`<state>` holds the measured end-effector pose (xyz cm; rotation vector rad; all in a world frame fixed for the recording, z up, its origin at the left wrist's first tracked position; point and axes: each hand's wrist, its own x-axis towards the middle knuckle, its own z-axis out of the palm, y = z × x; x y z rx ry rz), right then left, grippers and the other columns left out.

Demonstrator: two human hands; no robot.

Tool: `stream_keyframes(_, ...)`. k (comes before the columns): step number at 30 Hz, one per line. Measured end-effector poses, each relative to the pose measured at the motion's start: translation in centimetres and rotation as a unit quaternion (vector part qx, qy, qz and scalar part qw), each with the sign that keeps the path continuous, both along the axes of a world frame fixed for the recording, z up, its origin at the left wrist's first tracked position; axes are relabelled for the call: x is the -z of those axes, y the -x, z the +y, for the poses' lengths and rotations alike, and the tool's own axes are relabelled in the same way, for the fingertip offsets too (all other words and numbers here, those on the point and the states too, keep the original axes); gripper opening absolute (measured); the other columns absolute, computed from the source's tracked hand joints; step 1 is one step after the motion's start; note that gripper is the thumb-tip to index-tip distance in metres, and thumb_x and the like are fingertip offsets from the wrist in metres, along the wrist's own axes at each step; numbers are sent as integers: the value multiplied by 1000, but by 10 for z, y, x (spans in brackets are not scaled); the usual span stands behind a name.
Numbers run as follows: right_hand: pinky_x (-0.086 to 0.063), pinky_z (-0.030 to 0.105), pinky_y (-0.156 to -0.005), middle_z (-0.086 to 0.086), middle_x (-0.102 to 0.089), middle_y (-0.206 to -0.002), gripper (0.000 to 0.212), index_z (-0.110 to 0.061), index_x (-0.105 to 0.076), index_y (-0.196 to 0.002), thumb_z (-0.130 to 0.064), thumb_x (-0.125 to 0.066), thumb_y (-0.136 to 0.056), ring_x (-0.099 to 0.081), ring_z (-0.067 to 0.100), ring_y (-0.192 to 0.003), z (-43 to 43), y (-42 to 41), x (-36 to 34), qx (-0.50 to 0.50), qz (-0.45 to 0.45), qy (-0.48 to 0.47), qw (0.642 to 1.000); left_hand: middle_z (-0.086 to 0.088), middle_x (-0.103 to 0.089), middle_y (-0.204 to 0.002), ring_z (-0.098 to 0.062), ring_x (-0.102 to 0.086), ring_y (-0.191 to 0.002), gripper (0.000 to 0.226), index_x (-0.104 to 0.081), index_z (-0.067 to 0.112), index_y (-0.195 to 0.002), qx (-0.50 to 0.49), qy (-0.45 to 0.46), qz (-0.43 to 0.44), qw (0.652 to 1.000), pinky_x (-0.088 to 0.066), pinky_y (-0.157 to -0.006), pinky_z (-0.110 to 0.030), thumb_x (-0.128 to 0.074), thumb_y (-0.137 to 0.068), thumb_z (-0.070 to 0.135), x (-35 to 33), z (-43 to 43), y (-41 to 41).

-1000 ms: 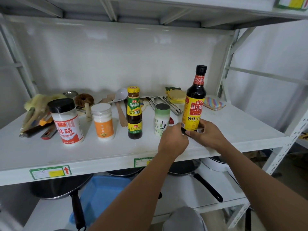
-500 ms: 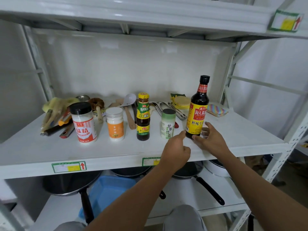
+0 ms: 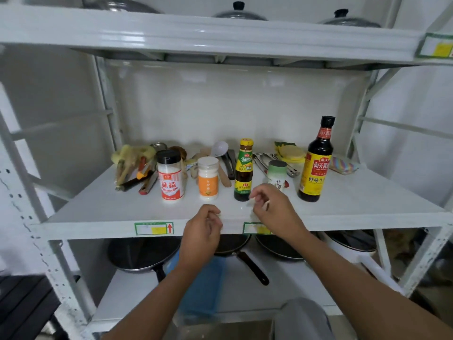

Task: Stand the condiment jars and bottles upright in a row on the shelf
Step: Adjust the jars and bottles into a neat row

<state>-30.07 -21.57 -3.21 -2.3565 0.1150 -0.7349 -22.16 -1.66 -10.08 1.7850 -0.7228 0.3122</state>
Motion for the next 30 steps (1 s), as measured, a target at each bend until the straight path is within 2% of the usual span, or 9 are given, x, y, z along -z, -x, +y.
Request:
stream_keyframes(4,-52,24,-86,-4,-63,-105,30,-22,-66,-114,-8,-64,-88,-61,8,-94,39,-38,-1,-49,41,-39,997,5,-69,-87,-13,-65,-73,23,-61,21,-105,-96,48,-33,994,-50,-64,-29,-57,-95,1,-19,37,-16)
stream_keyframes(7,-52,24,-87,-4,-62,-108,38,-18,-64,-125,-9,-65,-88,-62,10,-94,62,-63,0,-48,57,-57,996,8,-67,-101,-17,-62,-76,22,-59,24,-112,-205,36,-37,977,-47,-68,-33,-70,-95,17,-35,61,-44)
stream_keyframes(10,-48,25,-88,-1,-60,-118,45,-14,-59,-132,-12,-68,-88,-62,15,-102,77,-85,4,-14,79,-67,995,2,-58,-124,-19,-61,-105,56,-53,16,-129,-237,32,11,971,-52,-88,-38,-85,-85,33,-47,77,-78)
stream_keyframes(15,-40,26,-83,1,-52,-114,44,-9,-52,-127,-16,-72,-88,-55,17,-107,87,-106,14,62,68,-87,992,-10,-58,-149,-30,-57,-134,104,-39,10,-153,-163,-115,173,964,-47,-107,-46,-95,-72,44,-55,84,-124)
stream_keyframes(17,-44,23,-83,3,-56,-121,59,-11,-48,-140,-16,-73,-87,-58,16,-108,88,-113,16,65,63,-104,991,-4,-64,-143,-27,-62,-128,102,-42,16,-151,-119,-145,169,968,-48,-104,-41,-96,-69,46,-55,82,-131)
stream_keyframes(19,-42,3,-78,-5,-60,-122,76,-24,-43,-153,-8,-71,-84,-59,0,-102,85,-118,18,43,34,-110,992,0,-67,-137,-26,-63,-125,92,-48,23,-145,-117,-172,134,969,-47,-102,-40,-95,-70,47,-54,79,-131)
stream_keyframes(22,-36,-6,-66,-19,-56,-114,80,-25,-38,-156,-2,-69,-87,-57,-5,-99,82,-116,14,29,35,-103,994,-3,-66,-138,-29,-63,-126,83,-51,25,-144,-153,-202,103,962,-49,-102,-44,-90,-75,50,-51,73,-129)
stream_keyframes(27,-39,14,-76,-2,-56,-143,88,-19,-25,-160,-20,-77,-88,-51,3,-105,77,-129,16,40,65,-97,992,-3,-69,-136,-27,-66,-122,76,-56,23,-141,-185,-217,93,954,-53,-96,-42,-85,-78,55,-46,71,-125)
stream_keyframes(30,-49,26,-83,2,-63,-133,83,-19,-35,-151,-27,-82,-83,-64,17,-111,76,-138,25,61,67,-104,990,-3,-69,-135,-27,-67,-121,75,-57,22,-140,-187,-221,93,953,-54,-95,-41,-85,-79,56,-45,70,-121)
